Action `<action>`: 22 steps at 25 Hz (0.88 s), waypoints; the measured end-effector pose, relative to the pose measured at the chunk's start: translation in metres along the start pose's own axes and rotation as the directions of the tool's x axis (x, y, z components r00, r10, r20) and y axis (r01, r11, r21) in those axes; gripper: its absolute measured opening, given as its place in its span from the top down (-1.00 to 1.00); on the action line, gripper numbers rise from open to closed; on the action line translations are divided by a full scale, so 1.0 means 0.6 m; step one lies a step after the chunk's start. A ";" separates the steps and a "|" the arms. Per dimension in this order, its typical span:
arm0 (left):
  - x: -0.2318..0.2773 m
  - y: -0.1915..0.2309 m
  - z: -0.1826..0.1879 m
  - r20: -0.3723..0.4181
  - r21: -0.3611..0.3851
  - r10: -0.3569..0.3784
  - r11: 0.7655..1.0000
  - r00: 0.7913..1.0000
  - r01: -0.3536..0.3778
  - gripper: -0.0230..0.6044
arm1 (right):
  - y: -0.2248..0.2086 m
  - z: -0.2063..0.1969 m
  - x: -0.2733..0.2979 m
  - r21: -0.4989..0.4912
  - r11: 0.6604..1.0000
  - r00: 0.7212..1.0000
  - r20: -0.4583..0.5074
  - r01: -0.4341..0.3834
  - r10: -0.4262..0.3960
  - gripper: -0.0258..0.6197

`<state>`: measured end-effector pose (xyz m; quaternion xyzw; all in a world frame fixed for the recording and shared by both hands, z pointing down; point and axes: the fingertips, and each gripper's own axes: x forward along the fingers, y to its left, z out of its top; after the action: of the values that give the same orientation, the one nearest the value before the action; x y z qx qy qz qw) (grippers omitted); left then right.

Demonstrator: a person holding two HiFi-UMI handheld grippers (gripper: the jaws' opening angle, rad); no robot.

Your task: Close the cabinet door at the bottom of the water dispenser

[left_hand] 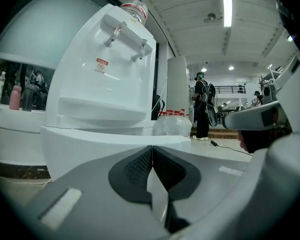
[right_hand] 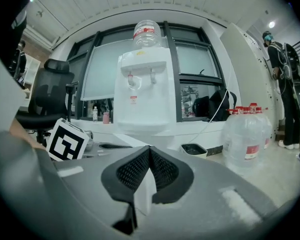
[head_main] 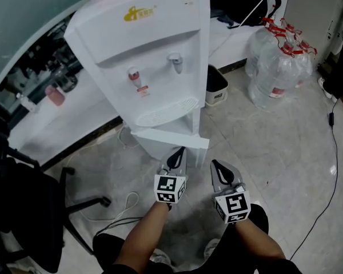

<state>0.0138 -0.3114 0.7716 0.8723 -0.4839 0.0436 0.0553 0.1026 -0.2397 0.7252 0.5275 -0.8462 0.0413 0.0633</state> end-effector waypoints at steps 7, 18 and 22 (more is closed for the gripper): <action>0.023 0.005 0.004 0.003 0.043 -0.013 0.999 1.000 0.013 0.86 | -0.009 -0.013 0.014 -0.049 0.999 1.000 0.013 0.019 -0.018 0.91; 0.064 0.017 0.010 -0.014 0.095 -0.027 0.995 1.000 0.028 0.86 | -0.005 -0.020 0.013 -0.110 0.993 0.998 0.046 0.039 -0.034 0.91; 0.083 0.025 0.014 -0.010 0.089 -0.022 0.996 1.000 0.023 0.86 | -0.008 -0.030 0.021 -0.106 0.994 0.999 0.037 0.025 -0.022 0.91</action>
<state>0.0277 -0.3624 0.7706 0.8790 -0.4715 0.0687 0.0190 0.1028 -0.2505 0.7448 0.5339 -0.8419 -0.0141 0.0769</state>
